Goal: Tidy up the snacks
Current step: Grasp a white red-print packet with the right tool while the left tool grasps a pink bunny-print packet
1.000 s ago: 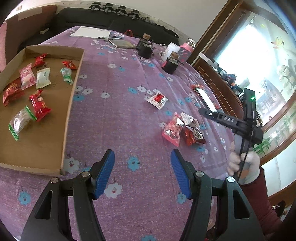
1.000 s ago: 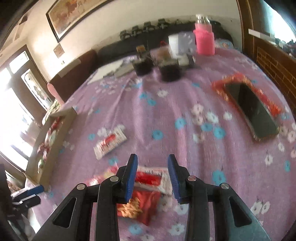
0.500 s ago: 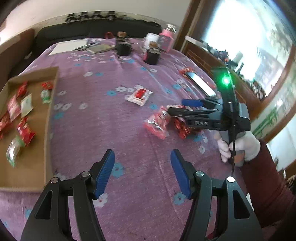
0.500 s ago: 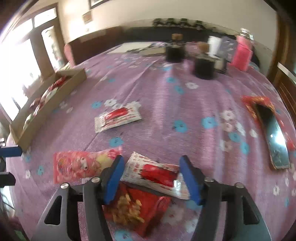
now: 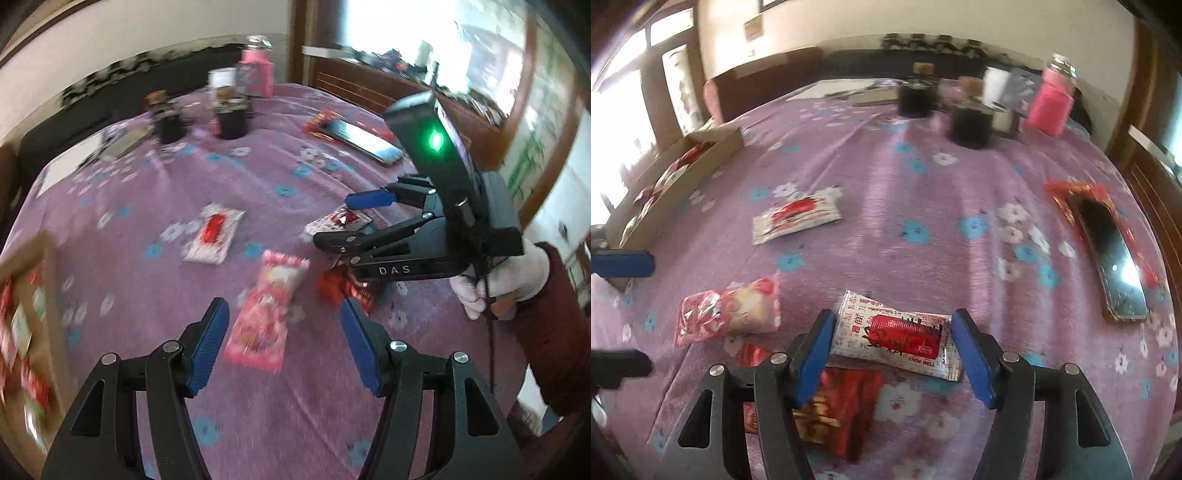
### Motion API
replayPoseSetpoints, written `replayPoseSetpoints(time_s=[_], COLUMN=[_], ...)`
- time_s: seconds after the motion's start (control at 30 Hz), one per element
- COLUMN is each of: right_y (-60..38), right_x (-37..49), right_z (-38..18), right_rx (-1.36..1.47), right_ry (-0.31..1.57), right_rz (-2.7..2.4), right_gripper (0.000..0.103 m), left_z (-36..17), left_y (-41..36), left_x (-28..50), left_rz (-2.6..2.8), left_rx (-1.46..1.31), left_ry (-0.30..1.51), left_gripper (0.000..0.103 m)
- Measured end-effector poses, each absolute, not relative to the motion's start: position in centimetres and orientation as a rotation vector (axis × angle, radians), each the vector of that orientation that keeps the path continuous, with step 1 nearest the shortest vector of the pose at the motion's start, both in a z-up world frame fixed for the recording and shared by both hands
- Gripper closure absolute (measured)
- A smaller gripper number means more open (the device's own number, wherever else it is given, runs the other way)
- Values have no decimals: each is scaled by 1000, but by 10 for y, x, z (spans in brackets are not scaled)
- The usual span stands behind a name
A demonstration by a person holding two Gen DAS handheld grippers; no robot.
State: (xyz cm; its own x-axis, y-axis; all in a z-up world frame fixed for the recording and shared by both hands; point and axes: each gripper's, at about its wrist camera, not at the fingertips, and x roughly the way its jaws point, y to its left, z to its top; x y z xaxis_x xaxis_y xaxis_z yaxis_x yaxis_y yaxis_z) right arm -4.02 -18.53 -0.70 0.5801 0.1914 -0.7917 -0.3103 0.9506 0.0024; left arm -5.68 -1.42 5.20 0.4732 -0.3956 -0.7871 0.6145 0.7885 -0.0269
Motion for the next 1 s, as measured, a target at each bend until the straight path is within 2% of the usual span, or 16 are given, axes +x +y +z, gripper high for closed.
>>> replayPoseSetpoints(time_s=[0.27, 0.4, 0.47, 0.5, 0.53, 0.6, 1.0], right_y=[-191, -186, -182, -181, -181, -183, -192], right_x=[-39, -39, -42, -43, -44, -46, -48], right_z=[-7, -9, -9, -10, -9, -6, 6], right_rx=[-102, -119, -141, -150, -155, -137, -18], right_ry=[907, 919, 919, 918, 915, 898, 832], right_rz=[308, 316, 318, 319, 317, 314, 341], right_gripper=[34, 26, 25, 31, 46, 64, 79], left_z=[18, 15, 14, 15, 15, 16, 52], left_y=[-40, -36, -34, -32, -30, -27, 32], left_x=[-37, -31, -29, -30, -31, -34, -57], left_rz=[-596, -556, -575, -590, -574, -568, -517], left_rx=[410, 377, 335, 309, 306, 285, 46], left_ry=[920, 933, 952, 956, 957, 948, 875], left_gripper=[42, 42, 67, 77, 77, 77, 77])
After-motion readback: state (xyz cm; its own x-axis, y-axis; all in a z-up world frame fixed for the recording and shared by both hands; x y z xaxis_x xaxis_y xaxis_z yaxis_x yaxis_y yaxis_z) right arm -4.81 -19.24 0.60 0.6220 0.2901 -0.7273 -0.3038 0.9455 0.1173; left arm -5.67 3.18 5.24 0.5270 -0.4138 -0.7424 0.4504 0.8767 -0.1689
